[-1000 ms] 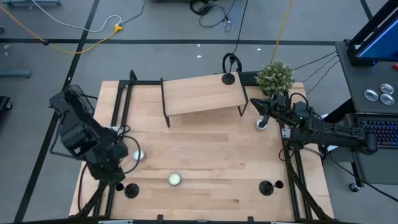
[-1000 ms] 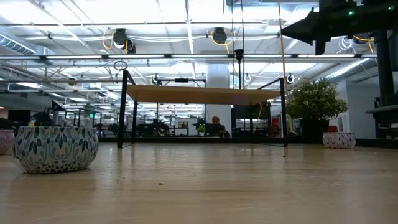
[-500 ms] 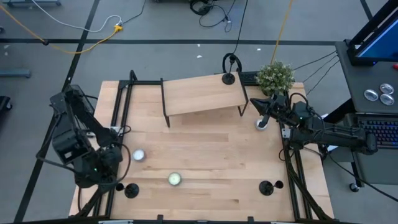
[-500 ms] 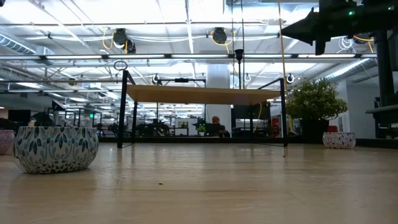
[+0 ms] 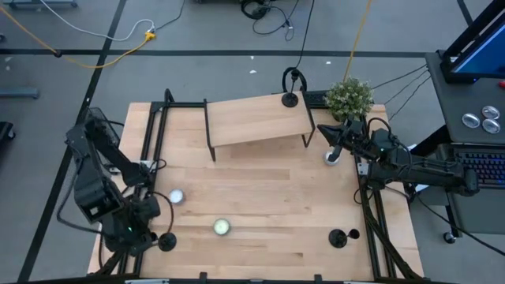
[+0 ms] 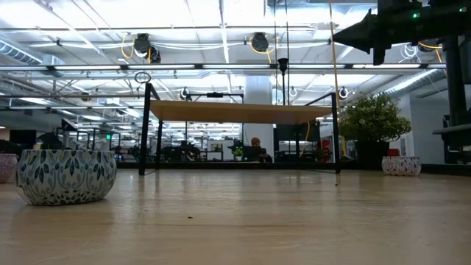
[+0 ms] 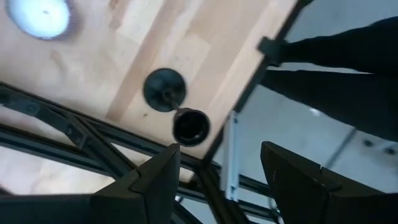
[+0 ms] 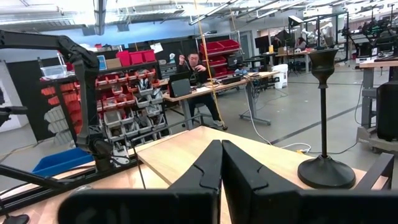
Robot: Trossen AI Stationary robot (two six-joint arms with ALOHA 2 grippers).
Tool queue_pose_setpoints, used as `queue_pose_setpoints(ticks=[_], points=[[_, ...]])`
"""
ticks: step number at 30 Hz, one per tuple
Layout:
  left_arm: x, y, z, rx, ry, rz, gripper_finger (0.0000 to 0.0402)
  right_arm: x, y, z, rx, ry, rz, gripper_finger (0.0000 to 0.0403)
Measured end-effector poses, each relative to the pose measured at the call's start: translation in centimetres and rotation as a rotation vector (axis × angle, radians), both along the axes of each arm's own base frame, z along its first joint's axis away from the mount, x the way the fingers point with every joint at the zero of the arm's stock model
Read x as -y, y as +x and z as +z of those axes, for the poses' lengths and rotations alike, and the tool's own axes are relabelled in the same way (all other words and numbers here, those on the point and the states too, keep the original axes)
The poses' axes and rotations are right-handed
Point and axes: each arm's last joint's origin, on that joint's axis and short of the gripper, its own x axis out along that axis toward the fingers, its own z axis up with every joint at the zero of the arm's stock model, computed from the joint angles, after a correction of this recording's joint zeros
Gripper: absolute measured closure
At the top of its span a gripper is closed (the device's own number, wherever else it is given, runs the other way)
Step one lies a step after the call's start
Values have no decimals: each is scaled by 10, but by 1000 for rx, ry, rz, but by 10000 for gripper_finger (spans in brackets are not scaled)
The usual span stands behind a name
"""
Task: Pick & Place candle stick holders
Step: Put the left black candle holder on the shelf
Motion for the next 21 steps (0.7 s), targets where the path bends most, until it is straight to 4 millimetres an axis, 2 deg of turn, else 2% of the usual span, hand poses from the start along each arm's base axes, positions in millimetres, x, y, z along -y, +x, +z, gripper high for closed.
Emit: queue_pose_setpoints(ticks=[5, 11, 21], points=[[12, 5, -14, -125, 44, -27, 172, 0, 0, 0, 0, 0, -2, 403], [24, 12, -27, -161, 93, -64, 172, 0, 0, 0, 0, 0, -2, 403], [23, 11, -30, -181, 130, -81, 172, 0, 0, 0, 1, 0, -2, 403]])
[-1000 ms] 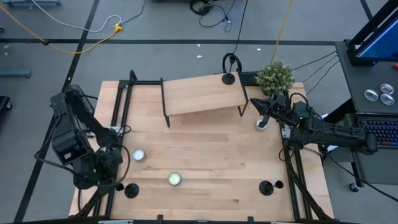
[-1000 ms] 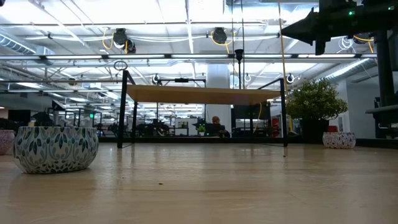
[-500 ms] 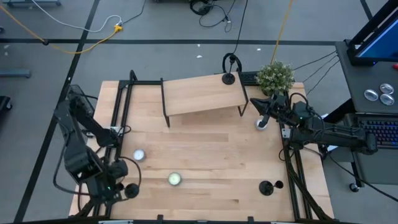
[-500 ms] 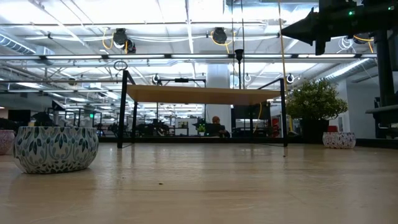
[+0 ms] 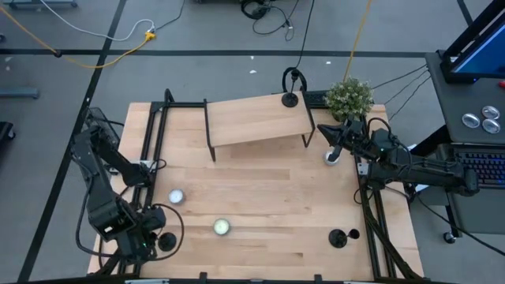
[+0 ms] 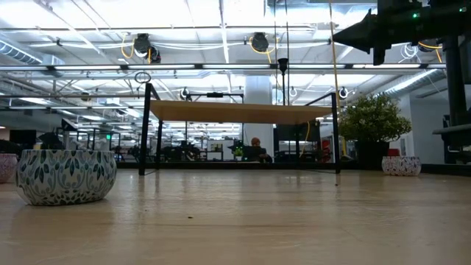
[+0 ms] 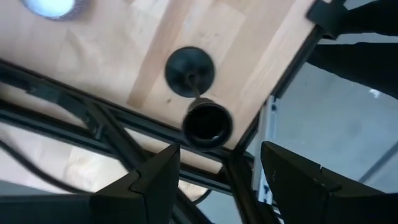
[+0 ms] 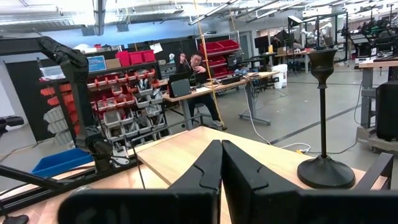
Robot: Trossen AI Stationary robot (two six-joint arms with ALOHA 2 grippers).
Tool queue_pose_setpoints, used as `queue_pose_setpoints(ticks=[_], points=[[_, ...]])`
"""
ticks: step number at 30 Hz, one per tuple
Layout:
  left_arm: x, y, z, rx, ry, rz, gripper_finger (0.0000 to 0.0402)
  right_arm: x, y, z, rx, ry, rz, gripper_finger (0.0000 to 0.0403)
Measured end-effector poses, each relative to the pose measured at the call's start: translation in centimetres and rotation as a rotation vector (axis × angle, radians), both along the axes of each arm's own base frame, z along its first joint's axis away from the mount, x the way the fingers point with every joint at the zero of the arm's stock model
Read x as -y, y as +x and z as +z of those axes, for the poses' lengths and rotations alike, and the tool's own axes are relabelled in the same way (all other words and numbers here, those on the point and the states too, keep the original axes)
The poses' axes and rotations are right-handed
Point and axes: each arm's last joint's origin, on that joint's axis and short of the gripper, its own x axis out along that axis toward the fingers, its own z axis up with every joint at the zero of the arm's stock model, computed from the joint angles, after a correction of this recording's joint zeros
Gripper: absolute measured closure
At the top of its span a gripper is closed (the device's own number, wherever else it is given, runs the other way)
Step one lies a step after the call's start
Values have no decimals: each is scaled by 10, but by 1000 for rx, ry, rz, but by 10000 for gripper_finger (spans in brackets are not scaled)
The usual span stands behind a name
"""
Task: Pick & Place candle stick holders
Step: Put the left black candle holder on the shelf
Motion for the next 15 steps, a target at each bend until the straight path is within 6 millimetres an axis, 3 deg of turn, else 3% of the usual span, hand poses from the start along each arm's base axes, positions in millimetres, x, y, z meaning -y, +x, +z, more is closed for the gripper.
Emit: queue_pose_setpoints(ticks=[15], points=[[-4, -1, -1, 19, 63, 8, 172, 0, 0, 0, 0, 0, 0, 403]])
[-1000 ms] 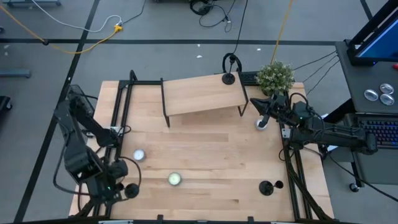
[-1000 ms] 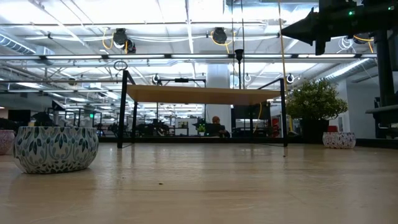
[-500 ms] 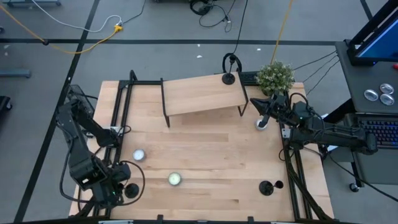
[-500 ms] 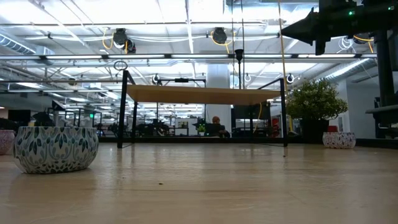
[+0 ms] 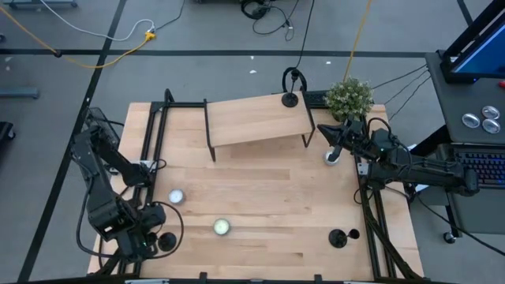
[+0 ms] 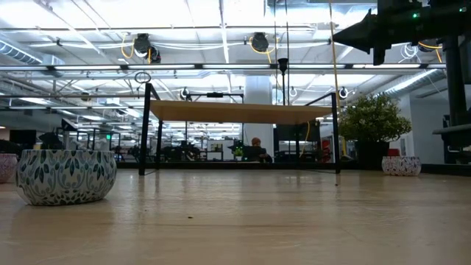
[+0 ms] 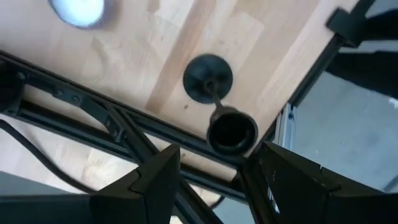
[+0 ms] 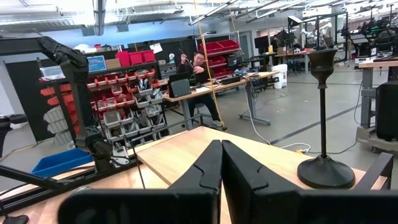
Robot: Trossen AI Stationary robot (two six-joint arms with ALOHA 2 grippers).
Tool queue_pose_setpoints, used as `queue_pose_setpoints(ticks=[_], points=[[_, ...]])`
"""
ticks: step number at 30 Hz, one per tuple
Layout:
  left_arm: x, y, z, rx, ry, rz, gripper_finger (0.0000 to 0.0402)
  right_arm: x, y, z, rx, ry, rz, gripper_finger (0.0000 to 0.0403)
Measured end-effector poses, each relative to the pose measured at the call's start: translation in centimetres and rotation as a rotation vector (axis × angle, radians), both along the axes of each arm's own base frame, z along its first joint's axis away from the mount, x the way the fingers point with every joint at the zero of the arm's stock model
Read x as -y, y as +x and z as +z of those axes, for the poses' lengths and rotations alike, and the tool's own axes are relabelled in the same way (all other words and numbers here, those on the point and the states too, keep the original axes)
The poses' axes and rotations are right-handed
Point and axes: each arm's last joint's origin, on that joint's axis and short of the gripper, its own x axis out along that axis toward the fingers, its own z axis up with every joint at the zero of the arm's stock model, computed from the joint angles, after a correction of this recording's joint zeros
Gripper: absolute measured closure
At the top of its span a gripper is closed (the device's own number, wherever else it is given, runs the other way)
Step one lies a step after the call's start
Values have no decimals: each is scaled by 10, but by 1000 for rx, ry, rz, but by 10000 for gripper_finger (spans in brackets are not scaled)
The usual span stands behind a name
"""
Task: Pick & Place candle stick holders
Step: Put the left black candle holder on the shelf
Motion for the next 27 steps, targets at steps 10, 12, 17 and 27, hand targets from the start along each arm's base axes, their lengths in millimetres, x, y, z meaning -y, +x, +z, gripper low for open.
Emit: queue_pose_setpoints(ticks=[10, 12, 17, 27], points=[[-1, 2, 0, 66, 40, 8, 172, 0, 0, 0, 0, 0, 0, 403], [-1, 2, 0, 57, 35, 8, 172, 0, 0, 0, 0, 0, 0, 403], [-1, 1, 0, 27, 18, 3, 172, 0, 0, 0, 0, 0, 0, 403], [6, -7, -8, 12, 36, -26, 172, 0, 0, 0, 0, 0, 0, 403]])
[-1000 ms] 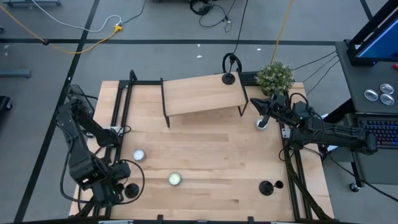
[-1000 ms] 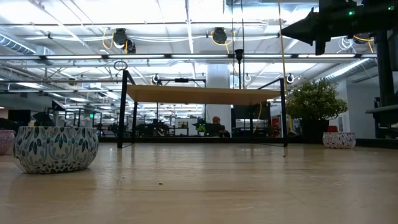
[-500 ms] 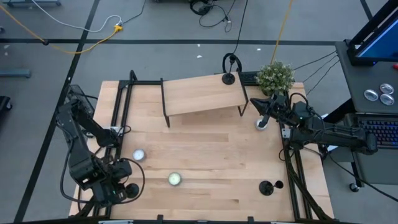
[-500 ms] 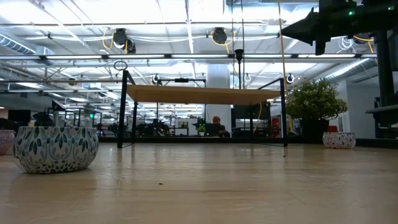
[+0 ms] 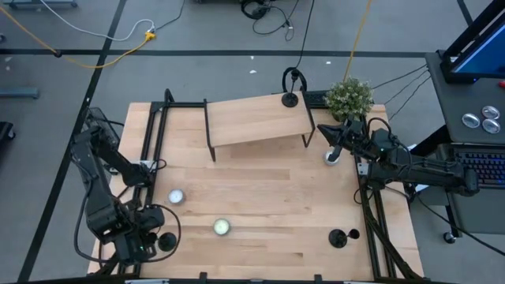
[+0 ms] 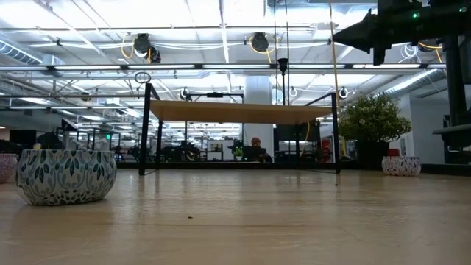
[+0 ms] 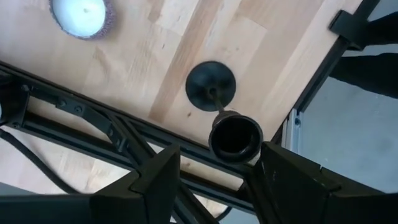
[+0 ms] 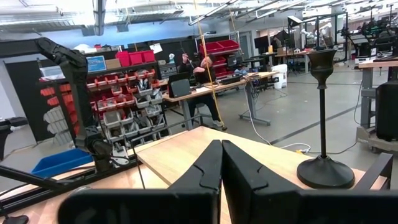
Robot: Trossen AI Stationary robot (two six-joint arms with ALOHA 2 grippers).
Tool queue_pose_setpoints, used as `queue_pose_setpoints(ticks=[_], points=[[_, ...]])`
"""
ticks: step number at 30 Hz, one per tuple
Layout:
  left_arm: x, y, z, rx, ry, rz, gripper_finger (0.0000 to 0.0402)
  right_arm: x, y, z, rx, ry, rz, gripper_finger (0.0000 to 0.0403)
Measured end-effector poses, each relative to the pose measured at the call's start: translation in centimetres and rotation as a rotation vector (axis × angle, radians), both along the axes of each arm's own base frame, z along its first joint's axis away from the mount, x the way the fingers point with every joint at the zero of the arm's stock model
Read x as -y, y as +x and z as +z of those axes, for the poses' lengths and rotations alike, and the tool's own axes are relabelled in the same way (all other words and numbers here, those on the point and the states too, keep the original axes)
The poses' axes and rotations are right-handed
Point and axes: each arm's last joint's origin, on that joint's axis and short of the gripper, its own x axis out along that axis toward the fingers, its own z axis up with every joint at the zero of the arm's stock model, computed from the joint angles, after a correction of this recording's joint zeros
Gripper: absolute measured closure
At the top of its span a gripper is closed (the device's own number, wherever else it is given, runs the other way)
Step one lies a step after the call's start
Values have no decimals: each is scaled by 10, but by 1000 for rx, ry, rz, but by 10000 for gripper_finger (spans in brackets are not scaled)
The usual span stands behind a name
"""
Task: Pick & Place candle stick holders
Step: Put the left black candle holder on the shelf
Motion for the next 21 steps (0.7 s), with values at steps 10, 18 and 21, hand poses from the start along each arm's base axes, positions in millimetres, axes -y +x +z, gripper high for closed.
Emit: queue_pose_setpoints(ticks=[10, 18, 21], points=[[-1, 0, -20, -20, 44, 71, 172, 0, 0, 0, 0, 0, 0, 403], [6, 1, -43, -72, -62, 40, 198, 0, 0, 0, 0, 0, 0, 403], [7, 2, -45, -56, -69, 40, 250, 0, 0, 0, 0, 0, 0, 403]])
